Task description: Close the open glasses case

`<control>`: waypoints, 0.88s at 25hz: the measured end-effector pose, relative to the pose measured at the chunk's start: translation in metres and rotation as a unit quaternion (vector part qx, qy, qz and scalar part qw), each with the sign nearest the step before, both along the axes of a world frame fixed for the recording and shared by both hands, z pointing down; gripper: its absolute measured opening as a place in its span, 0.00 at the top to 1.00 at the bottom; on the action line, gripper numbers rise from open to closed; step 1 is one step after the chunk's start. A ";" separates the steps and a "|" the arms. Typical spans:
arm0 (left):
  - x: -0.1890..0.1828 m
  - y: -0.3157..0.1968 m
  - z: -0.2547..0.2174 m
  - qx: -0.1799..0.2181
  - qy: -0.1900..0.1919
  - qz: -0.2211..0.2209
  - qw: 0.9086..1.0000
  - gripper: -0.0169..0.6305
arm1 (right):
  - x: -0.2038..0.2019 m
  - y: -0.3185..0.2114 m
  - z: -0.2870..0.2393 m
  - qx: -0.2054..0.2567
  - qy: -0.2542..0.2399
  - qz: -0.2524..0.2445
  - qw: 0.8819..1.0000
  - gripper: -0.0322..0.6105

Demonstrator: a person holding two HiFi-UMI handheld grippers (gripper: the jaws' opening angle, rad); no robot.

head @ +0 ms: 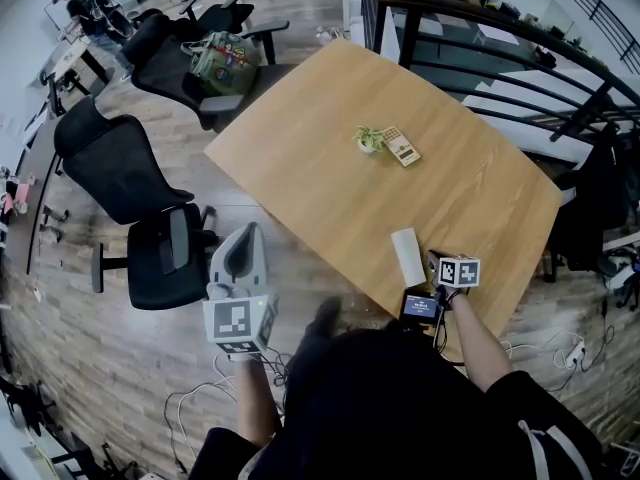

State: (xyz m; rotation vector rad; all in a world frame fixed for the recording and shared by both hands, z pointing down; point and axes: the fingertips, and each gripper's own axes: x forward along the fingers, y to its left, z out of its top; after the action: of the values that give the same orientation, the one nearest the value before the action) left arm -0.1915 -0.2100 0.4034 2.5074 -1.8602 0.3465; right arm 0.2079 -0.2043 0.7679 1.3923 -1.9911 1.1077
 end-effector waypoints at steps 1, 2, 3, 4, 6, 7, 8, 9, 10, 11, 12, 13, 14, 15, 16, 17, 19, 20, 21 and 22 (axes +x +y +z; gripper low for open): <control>0.000 0.000 0.000 0.000 0.001 0.001 1.000 0.97 | 0.003 -0.004 -0.006 0.016 0.005 0.004 1.000 0.91; 0.001 -0.001 0.001 0.000 0.002 0.002 1.000 0.97 | 0.003 -0.007 -0.014 0.035 0.010 0.001 0.999 0.91; 0.002 -0.001 0.001 0.000 0.002 0.003 1.000 0.97 | 0.001 -0.010 -0.025 0.056 0.015 -0.007 0.998 0.92; 0.004 -0.002 0.002 -0.001 0.002 0.006 1.000 0.97 | -0.004 -0.014 -0.038 0.079 0.020 -0.017 0.997 0.92; 0.008 -0.004 0.003 -0.002 0.002 0.012 1.000 0.97 | -0.018 -0.020 -0.071 0.129 0.027 -0.037 0.991 0.93; 0.010 -0.005 0.004 -0.003 0.002 0.015 1.000 0.97 | -0.027 -0.021 -0.090 0.158 0.025 -0.045 0.986 0.93; 0.012 -0.006 0.005 -0.005 0.000 0.019 1.000 0.97 | -0.038 -0.021 -0.112 0.187 0.018 -0.055 0.981 0.93; 0.013 -0.006 0.006 -0.007 -0.002 0.023 1.000 0.97 | -0.049 -0.019 -0.134 0.218 0.015 -0.066 0.974 0.93; 0.014 -0.006 0.007 -0.010 -0.003 0.025 1.000 0.97 | -0.058 -0.016 -0.156 0.248 0.019 -0.077 0.966 0.93; 0.015 -0.007 0.009 -0.013 -0.004 0.027 1.000 0.97 | -0.064 -0.013 -0.177 0.276 0.031 -0.088 0.957 0.93; 0.016 -0.008 0.012 -0.018 -0.003 0.027 0.999 0.97 | -0.068 -0.010 -0.197 0.302 0.046 -0.093 0.948 0.93; 0.018 -0.010 0.014 -0.022 -0.004 0.028 0.999 0.97 | -0.068 -0.007 -0.215 0.325 0.057 -0.092 0.940 0.93; 0.020 -0.011 0.015 -0.025 -0.005 0.030 0.999 0.97 | -0.068 -0.003 -0.230 0.342 0.060 -0.084 0.934 0.93; 0.021 -0.012 0.015 -0.025 -0.006 0.033 0.999 0.97 | -0.067 0.003 -0.241 0.354 0.058 -0.070 0.931 0.93; 0.024 -0.013 0.014 -0.023 -0.007 0.037 0.999 0.97 | -0.065 0.009 -0.249 0.362 0.053 -0.053 0.929 0.93; 0.026 -0.013 0.014 -0.021 -0.008 0.041 0.999 0.97 | -0.062 0.015 -0.256 0.368 0.052 -0.036 0.928 0.93; 0.030 -0.014 0.017 -0.023 -0.011 0.049 0.998 0.97 | -0.054 0.025 -0.264 0.379 0.063 -0.012 0.923 0.93; 0.033 -0.015 0.019 -0.027 -0.011 0.054 0.998 0.97 | -0.051 0.029 -0.266 0.380 0.072 -0.006 0.922 0.93; 0.037 -0.016 0.022 -0.031 -0.013 0.059 0.998 0.97 | -0.049 0.032 -0.264 0.377 0.080 -0.005 0.923 0.93; 0.041 -0.016 0.025 -0.033 -0.019 0.067 0.997 0.97 | -0.047 0.035 -0.258 0.369 0.086 -0.008 0.925 0.93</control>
State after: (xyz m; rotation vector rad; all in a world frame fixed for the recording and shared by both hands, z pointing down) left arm -0.1502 -0.2255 0.4280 2.6051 -1.6666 0.4535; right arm 0.1611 -0.1694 0.5096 1.7326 -2.3839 0.1778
